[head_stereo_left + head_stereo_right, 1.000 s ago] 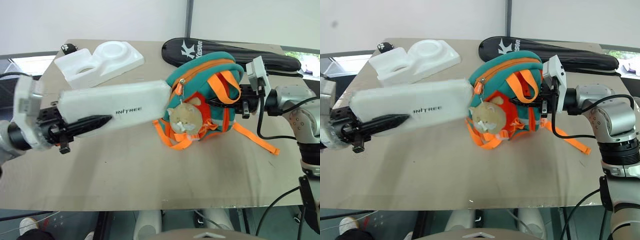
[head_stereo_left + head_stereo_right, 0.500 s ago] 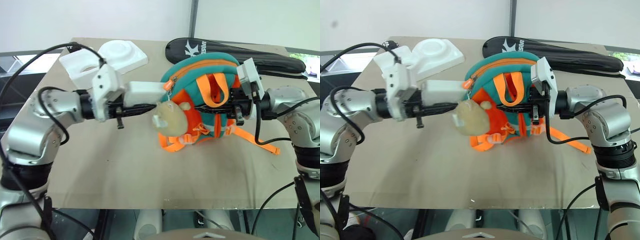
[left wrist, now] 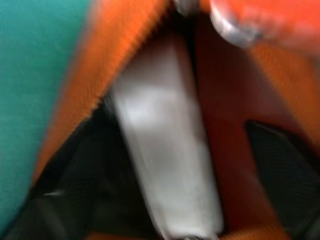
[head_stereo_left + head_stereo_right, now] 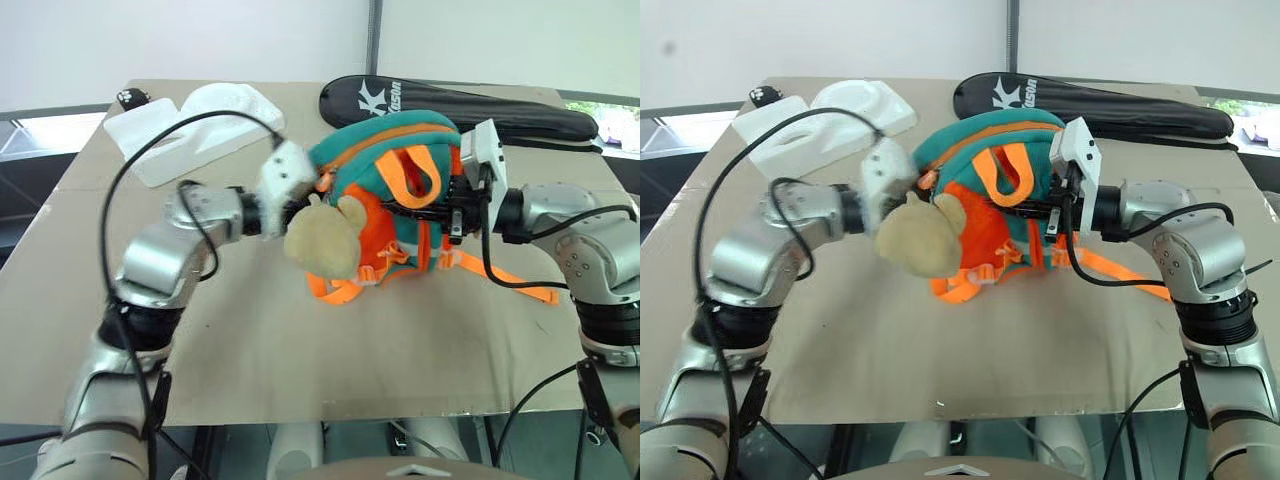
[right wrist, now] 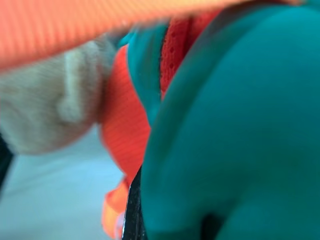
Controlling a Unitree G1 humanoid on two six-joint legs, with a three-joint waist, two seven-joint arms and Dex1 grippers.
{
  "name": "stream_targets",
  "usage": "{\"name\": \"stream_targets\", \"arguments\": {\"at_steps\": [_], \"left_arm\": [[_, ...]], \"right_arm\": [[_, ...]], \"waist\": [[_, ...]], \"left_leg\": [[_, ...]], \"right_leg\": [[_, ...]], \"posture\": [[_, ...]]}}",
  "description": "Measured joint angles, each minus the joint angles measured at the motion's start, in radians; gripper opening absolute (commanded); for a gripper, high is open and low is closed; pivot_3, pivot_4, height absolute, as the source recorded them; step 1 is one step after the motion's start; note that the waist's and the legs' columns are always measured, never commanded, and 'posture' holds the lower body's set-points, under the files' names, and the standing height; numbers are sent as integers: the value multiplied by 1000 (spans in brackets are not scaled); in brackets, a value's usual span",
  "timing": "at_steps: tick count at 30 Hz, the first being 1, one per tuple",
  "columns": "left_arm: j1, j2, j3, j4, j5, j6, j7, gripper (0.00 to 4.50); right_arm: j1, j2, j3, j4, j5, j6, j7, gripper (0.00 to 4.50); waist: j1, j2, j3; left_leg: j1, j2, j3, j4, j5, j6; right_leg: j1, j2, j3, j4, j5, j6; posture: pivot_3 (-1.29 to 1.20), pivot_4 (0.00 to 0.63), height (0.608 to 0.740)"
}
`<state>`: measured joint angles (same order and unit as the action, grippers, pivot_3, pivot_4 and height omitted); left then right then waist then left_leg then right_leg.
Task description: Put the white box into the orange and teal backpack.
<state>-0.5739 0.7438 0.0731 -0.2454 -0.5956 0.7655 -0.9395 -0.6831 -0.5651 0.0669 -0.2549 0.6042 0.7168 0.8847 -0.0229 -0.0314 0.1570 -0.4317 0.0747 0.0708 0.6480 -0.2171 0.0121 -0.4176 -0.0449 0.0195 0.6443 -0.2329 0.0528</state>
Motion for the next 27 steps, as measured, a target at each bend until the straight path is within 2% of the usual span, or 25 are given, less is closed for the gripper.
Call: {"name": "stream_targets", "arguments": {"at_steps": [3,5,7,8,11,14,17,18,21,25,27], "left_arm": [[42,34,205,3,-184,147,6,4414],[105,69,350,23,-362,306,15,4414],[136,74,405,35,-453,390,37,4414],[157,63,434,34,-555,449,91,4414],[185,-94,409,17,-800,514,358,4414],[196,-193,327,17,-915,495,562,4414],[166,-288,270,3,-959,428,731,4414],[153,-335,246,3,-959,396,786,4178],[144,-376,218,4,-972,350,840,3227],[145,-372,192,3,-1012,335,849,1335],[145,-351,193,3,-1026,322,839,554]], "right_arm": [[-4,22,2,25,-37,-11,-44,0],[-9,45,9,38,-59,-15,-73,0],[-12,53,10,39,-70,-16,-86,0],[-15,63,11,38,-72,-14,-94,0],[-20,88,12,35,-71,5,-112,0],[-21,94,13,28,-68,21,-114,0],[-21,89,12,26,-70,23,-109,0],[-20,87,13,23,-71,23,-109,0],[-17,79,13,16,-73,24,-110,0],[-2,71,3,-4,-72,33,-127,0],[2,74,-5,-4,-64,44,-144,0]], "waist": [[9,0,0],[11,0,0],[15,-1,0],[16,-1,-1],[25,-2,-1],[23,-4,-1],[23,-4,-1],[23,-4,-1],[21,-4,-1],[22,-4,-1],[22,-4,-1]], "left_leg": [[0,0,-1,1,0,0],[0,-1,-1,1,0,0],[0,-1,-2,2,0,0],[1,-1,-2,3,0,0],[1,-2,-4,4,0,0],[1,-2,-6,4,0,0],[1,-2,-6,3,0,0],[1,-2,-5,3,0,0],[1,-2,-4,3,0,0],[1,-2,-5,3,0,0],[1,-2,-4,3,0,0]], "right_leg": [[2,-1,-2,0,0,0],[2,-2,-2,0,0,0],[3,-3,-3,0,0,0],[4,-3,-4,-1,0,0],[6,-5,-5,0,1,1],[6,-3,-5,1,1,0],[6,-2,-5,1,1,0],[6,-2,-5,1,1,0],[6,-2,-4,1,1,0],[6,-2,-4,0,1,0],[6,-2,-4,0,1,0]], "posture": [[0,150,740],[0,150,740],[0,150,740],[0,150,740],[0,150,740],[0,150,740],[0,150,740],[0,150,740],[0,150,740],[0,150,740],[0,150,740]]}}
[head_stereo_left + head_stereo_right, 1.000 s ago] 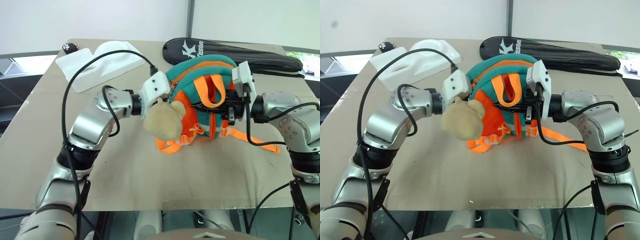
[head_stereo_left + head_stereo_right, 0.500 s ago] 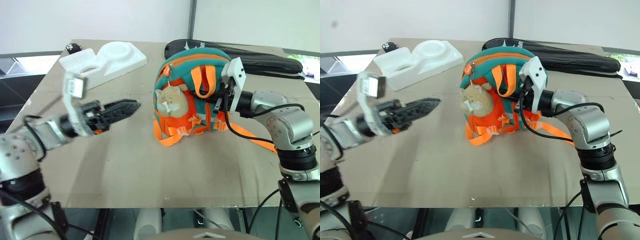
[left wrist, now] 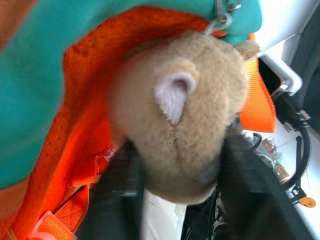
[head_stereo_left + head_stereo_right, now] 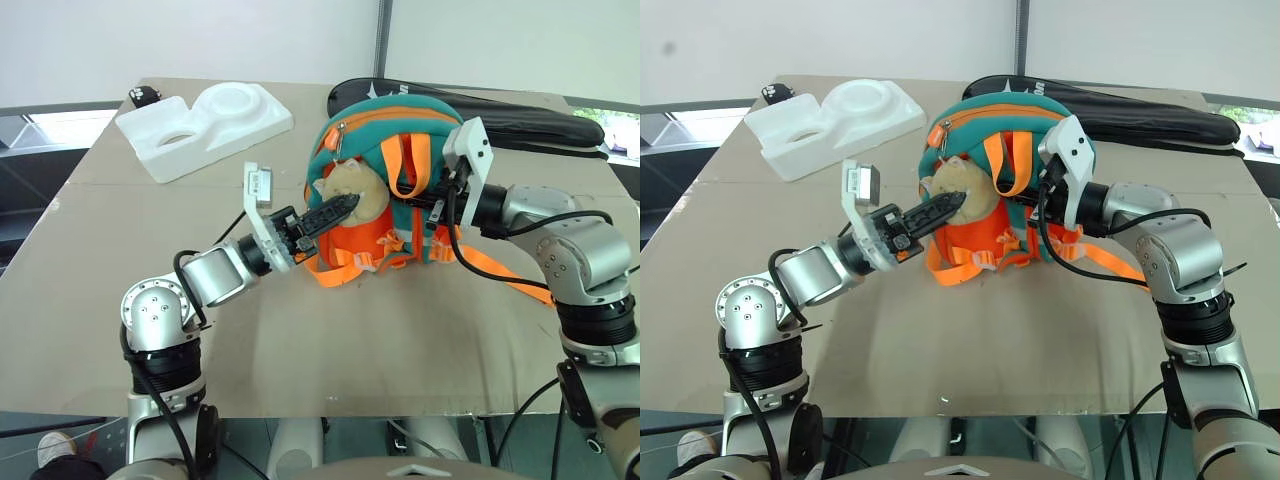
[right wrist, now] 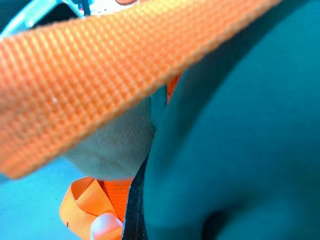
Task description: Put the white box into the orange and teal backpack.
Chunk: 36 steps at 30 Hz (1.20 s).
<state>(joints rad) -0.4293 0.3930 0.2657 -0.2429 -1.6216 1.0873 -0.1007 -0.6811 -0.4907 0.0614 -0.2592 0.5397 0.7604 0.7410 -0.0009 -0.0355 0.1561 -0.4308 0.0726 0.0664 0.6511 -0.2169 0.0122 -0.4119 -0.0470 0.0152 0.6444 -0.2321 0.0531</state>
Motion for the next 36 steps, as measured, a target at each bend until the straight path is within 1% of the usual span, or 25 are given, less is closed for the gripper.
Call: {"name": "stream_targets", "arguments": {"at_steps": [1,4,6,7,8,10,11,13,15,17,19,22,24,26,30,32,34,35,36], "left_arm": [[0,14,1,-4,2,-10,-27,227],[-1,33,19,-27,-7,-39,-82,200],[-4,78,56,-23,-73,-56,-98,200],[-4,118,80,-14,-95,-56,-107,200],[-5,181,118,14,-110,-57,-122,200],[11,245,157,58,-109,-57,-134,199],[22,256,160,70,-107,-57,-141,199],[97,274,162,81,-52,-60,-187,198],[173,275,151,102,42,-70,-223,198],[203,272,118,118,124,-88,-229,198],[207,253,82,138,209,-120,-221,197],[204,224,-19,159,408,-237,-225,194],[180,183,-63,160,499,-305,-240,194],[149,138,-85,160,543,-332,-241,192],[108,117,-106,163,578,-322,-242,188],[103,111,-126,160,621,-339,-262,188],[99,110,-138,160,666,-378,-297,188],[95,103,-139,160,690,-406,-318,188],[89,96,-138,163,706,-426,-331,188]], "right_arm": [[2,14,-11,0,7,4,-17,0],[4,47,-41,2,22,20,-63,0],[0,76,-76,10,35,27,-114,0],[-9,88,-92,27,41,29,-141,0],[-25,106,-122,50,45,32,-184,0],[-48,119,-152,77,45,31,-241,0],[-55,123,-161,83,45,27,-258,0],[-80,164,-188,118,45,15,-334,0],[-98,183,-218,168,45,-6,-408,0],[-105,190,-218,200,45,-22,-452,0],[-107,193,-218,216,44,-32,-491,0],[-107,192,-218,235,41,-50,-529,0],[-96,184,-218,233,32,-70,-538,0],[-67,173,-223,209,22,-92,-560,0],[-35,173,-248,177,22,-114,-598,0],[-21,171,-256,154,22,-118,-605,0],[4,150,-256,123,21,-118,-591,0],[28,118,-248,98,16,-118,-569,0],[46,92,-241,76,10,-119,-548,324]], "waist": [[0,0,0],[1,0,0],[0,0,0],[-1,0,0],[-4,0,0],[-7,1,1],[-8,1,1],[-10,1,1],[-9,1,1],[-1,1,1],[7,1,0],[15,1,0],[20,0,0],[26,0,-1],[22,0,0],[17,0,-1],[15,0,0],[17,1,0],[16,1,0]], "left_leg": [[0,0,0,0,0,0],[0,0,0,0,0,0],[0,0,-1,0,0,0],[0,0,0,0,0,0],[0,0,0,0,0,0],[0,0,0,-1,0,0],[0,0,1,-1,0,0],[0,0,2,-1,0,0],[-1,0,2,-2,0,0],[-1,0,1,-2,0,0],[-1,0,2,-2,0,0],[0,0,2,-2,0,0],[-1,0,2,-1,0,0],[-1,0,2,-1,0,0],[-1,0,2,-1,0,0],[-1,0,2,-2,0,0],[-1,0,2,-2,0,0],[-1,0,2,-2,0,0],[-1,0,2,-2,0,0]], "right_leg": [[0,0,0,0,0,0],[0,0,0,0,0,0],[0,0,0,0,0,0],[0,0,0,0,0,0],[0,0,0,0,0,0],[0,0,0,0,0,0],[0,0,0,-1,0,0],[-1,0,1,-2,0,0],[-1,0,0,-2,0,0],[-1,0,-1,-2,0,0],[-1,-1,-1,-2,0,0],[-1,-1,0,-2,-2,-3],[-1,-1,0,-2,-2,-4],[0,-1,0,-2,-1,-3],[0,-1,0,-2,0,0],[-1,-1,0,-2,0,0],[-1,-1,0,-2,0,0],[-1,-1,0,-3,0,0],[-1,-1,0,-3,0,0]], "posture": [[0,150,740],[0,150,740],[0,150,740],[0,150,740],[0,150,740],[0,150,740],[0,150,740],[0,150,740],[0,150,740],[0,150,740],[0,150,740],[0,150,740],[0,150,740],[0,150,740],[0,150,740],[0,150,740],[0,150,740],[0,150,740],[0,150,740]]}}
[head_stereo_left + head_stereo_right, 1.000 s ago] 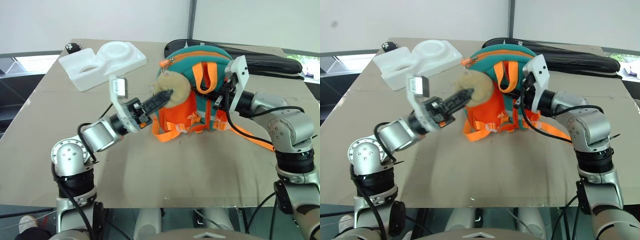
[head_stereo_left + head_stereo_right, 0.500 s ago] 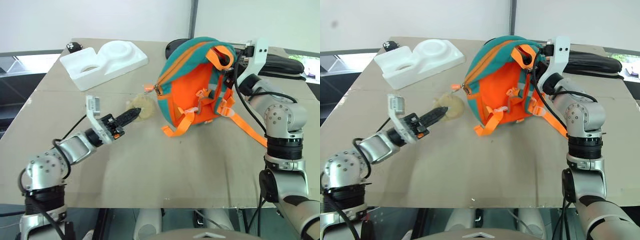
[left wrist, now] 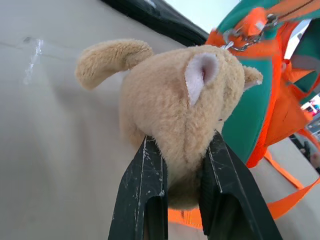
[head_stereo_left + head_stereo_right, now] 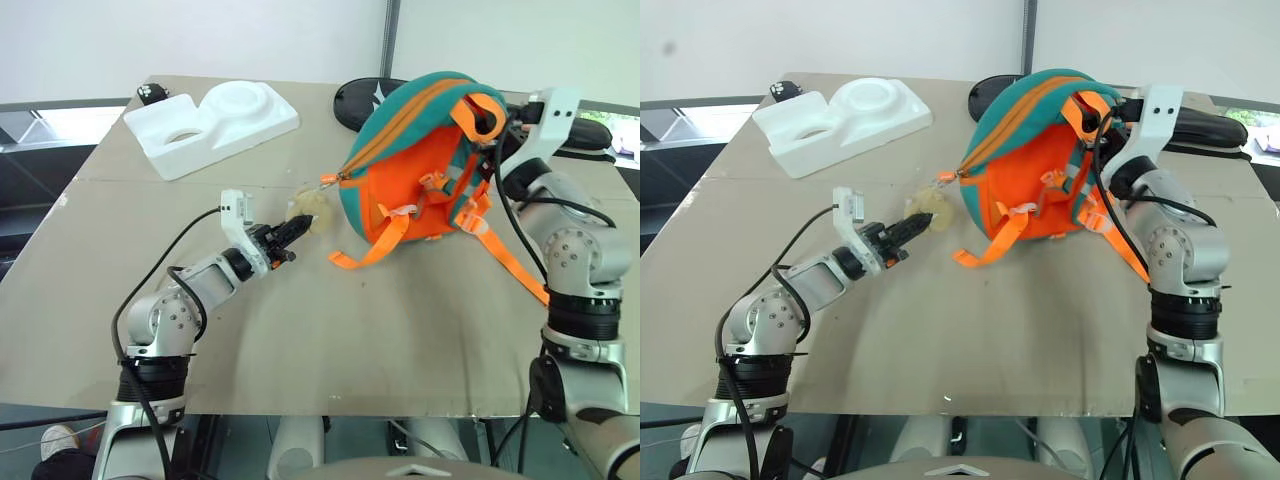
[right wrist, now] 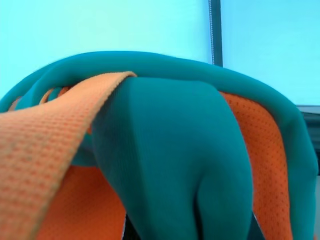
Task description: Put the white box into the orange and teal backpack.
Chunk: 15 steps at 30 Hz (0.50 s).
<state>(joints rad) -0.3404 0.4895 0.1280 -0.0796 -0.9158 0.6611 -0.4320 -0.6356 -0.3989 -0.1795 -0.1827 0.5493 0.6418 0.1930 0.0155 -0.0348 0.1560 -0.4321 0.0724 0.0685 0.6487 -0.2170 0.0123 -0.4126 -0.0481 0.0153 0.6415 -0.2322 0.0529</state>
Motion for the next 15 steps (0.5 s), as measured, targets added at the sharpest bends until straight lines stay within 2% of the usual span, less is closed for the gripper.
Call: {"name": "stream_targets", "arguments": {"at_steps": [1,2,3,4,6,10,15], "left_arm": [[-9,-4,-1,7,24,-23,-17,188],[-11,-3,-1,12,43,-39,-32,687],[-11,0,0,16,61,-51,-44,1207],[-10,5,-2,18,86,-68,-63,1479],[7,24,6,10,118,-94,-117,2725],[79,73,22,-61,132,-104,-188,4338],[208,158,81,-202,131,-104,-270,4429]], "right_arm": [[21,-27,12,-27,-10,-5,31,670],[41,-41,17,-48,-15,-10,53,919],[60,-56,24,-66,-19,-15,72,1411],[92,-82,40,-95,-27,-20,103,1764],[185,-135,66,-161,-26,-18,186,2993],[309,-224,46,-250,45,35,296,4500],[493,-351,-55,-351,132,77,428,4500]], "waist": [[-2,0,0],[-3,0,0],[-4,0,0],[-4,0,0],[-5,1,0],[-5,1,0],[-4,1,1]], "left_leg": [[0,0,0,0,0,0],[0,0,0,0,0,0],[1,0,0,0,0,0],[1,0,0,-1,0,0],[0,1,0,-1,0,0],[0,1,1,-2,0,0],[1,1,1,-2,0,0]], "right_leg": [[0,0,0,0,0,0],[0,0,0,0,0,0],[0,0,0,0,0,0],[0,1,0,0,0,0],[-1,1,1,0,0,0],[-1,0,1,-1,0,0],[0,0,1,-1,-3,-4]], "posture": [[0,150,740],[0,150,740],[0,150,740],[0,150,740],[0,150,740],[0,150,740],[0,150,740]]}}
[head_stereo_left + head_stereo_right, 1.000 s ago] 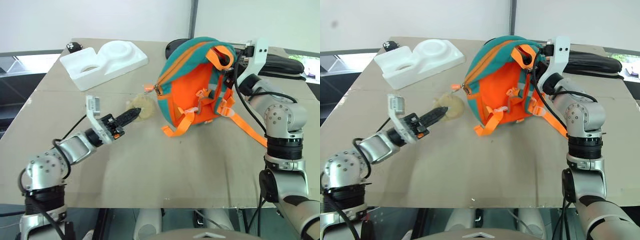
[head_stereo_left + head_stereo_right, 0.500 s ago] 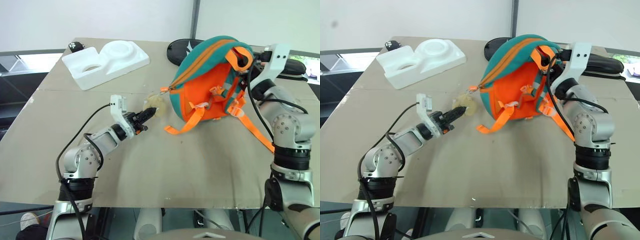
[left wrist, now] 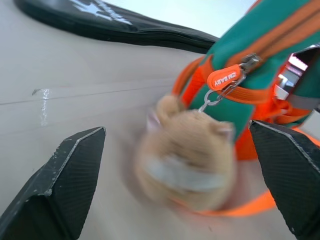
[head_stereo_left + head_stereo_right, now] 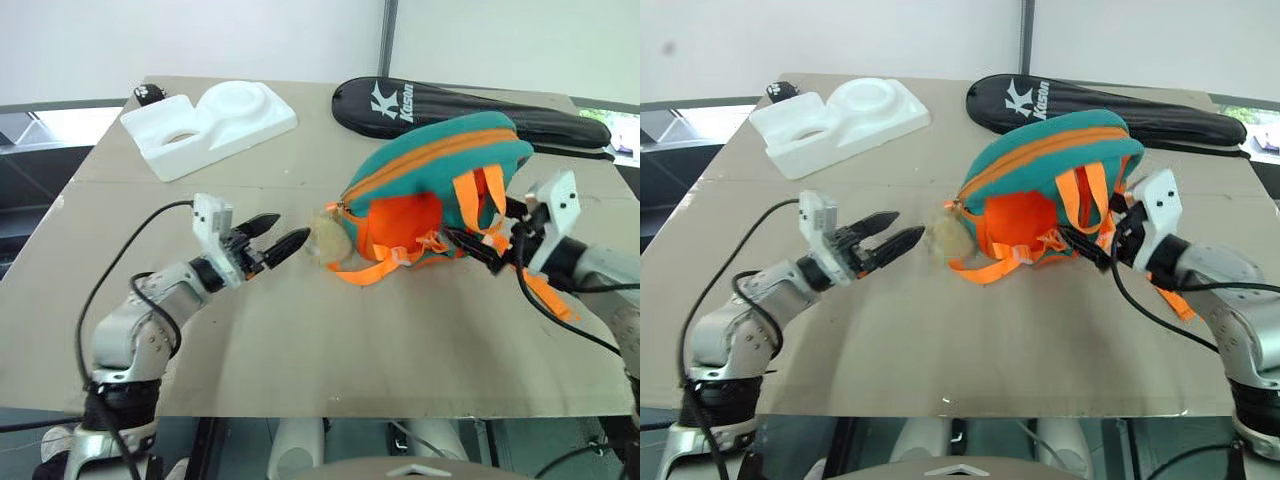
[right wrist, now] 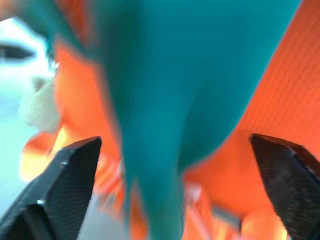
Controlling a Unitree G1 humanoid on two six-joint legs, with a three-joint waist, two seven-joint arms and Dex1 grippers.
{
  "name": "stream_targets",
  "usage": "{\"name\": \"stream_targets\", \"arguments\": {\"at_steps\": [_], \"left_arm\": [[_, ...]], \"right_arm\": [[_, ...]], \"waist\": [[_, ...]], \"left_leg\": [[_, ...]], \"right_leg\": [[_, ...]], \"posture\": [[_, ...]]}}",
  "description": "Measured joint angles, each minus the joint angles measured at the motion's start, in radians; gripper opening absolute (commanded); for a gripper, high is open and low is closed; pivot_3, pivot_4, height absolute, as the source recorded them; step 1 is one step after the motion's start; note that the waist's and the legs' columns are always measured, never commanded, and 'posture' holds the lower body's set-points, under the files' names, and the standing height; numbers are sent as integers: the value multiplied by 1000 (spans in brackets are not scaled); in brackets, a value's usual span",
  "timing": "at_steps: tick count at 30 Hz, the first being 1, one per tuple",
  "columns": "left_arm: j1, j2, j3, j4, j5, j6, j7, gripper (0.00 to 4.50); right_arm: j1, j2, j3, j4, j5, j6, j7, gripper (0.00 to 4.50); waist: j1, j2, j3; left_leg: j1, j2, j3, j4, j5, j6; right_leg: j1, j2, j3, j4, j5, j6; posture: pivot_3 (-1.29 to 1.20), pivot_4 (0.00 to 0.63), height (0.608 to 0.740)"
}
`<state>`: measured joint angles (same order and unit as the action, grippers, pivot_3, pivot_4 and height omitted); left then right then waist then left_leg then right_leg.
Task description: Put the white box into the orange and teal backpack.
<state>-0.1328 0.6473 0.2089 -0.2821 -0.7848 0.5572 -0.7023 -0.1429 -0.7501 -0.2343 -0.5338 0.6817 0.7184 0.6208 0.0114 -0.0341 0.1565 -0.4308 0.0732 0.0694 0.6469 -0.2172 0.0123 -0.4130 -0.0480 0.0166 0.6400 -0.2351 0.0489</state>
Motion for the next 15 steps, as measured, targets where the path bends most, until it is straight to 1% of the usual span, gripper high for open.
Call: {"name": "stream_targets", "arguments": {"at_steps": [4,7,11,12,15], "left_arm": [[147,61,50,-79,22,-22,-67,4429],[242,74,103,-98,37,-29,-103,4429],[394,116,191,-126,58,-63,-171,4429],[418,119,217,-125,58,-63,-180,4429],[421,126,237,-121,57,-63,-191,4429]], "right_arm": [[144,-63,-95,-29,8,-31,102,4500],[228,-95,-155,-34,-16,-73,157,4500],[396,-100,-238,-9,-82,-152,218,4500],[439,-97,-261,19,-107,-176,230,4500],[478,-86,-295,58,-141,-232,254,4500]], "waist": [[0,0,0],[0,0,0],[3,-1,-1],[5,-1,-1],[3,0,-1]], "left_leg": [[1,0,1,0,0,0],[2,0,1,1,0,0],[1,0,1,0,0,0],[0,0,1,1,0,0],[1,0,1,1,0,0]], "right_leg": [[0,-1,1,0,0,0],[0,-1,0,0,0,0],[0,-1,0,-1,0,0],[0,-2,0,-2,0,0],[0,-2,0,-2,0,0]], "posture": [[0,150,740],[0,150,740],[0,150,740],[0,150,740],[0,150,740]]}}
